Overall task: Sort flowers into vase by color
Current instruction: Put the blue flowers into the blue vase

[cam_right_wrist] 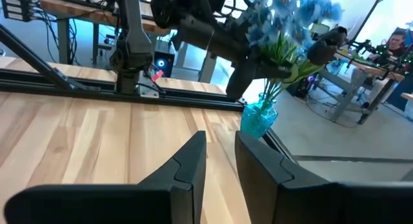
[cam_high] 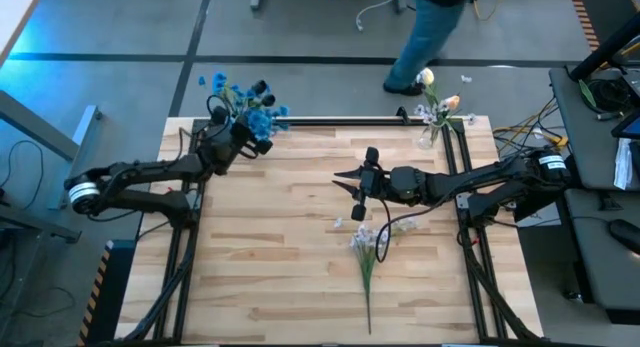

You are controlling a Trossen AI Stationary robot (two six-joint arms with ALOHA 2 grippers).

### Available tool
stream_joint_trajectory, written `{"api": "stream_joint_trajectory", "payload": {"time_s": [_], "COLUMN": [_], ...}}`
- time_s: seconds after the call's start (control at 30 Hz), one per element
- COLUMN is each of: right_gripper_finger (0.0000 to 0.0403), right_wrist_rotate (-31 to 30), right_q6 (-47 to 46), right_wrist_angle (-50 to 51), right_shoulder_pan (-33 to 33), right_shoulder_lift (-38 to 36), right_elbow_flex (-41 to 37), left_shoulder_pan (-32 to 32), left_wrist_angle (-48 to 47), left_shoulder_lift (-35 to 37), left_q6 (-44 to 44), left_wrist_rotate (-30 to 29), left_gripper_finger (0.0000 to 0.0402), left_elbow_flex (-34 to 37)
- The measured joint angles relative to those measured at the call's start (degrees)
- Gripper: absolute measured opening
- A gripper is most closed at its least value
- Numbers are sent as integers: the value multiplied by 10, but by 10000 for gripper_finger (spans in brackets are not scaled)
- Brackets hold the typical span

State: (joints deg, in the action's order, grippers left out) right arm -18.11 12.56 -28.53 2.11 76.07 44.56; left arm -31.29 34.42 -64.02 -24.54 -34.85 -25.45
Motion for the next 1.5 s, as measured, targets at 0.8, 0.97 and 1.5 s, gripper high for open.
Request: {"api": "stream_joint_trajectory", "payload": {"time_s": [0.8, 0.97, 1.5], "right_gripper_finger": [71, 66, 64], "right_wrist_rotate": [0, 0, 0], "right_q6": [-1, -1, -1], "right_wrist_angle": [13, 13, 17], "right_shoulder_pan": [0, 0, 0], "right_shoulder_lift": [0, 0, 0], "right_elbow_flex": [0, 0, 0], "left_shoulder_pan": [-90, -90, -90], "left_wrist_angle": [-138, -186, -321], "left_shoulder_lift": [70, 103, 198], "left_q6": [76, 81, 112], "left_wrist_rotate": [85, 84, 28], "left_gripper_finger": [232, 233, 233], "left_elbow_flex": [8, 8, 7]}}
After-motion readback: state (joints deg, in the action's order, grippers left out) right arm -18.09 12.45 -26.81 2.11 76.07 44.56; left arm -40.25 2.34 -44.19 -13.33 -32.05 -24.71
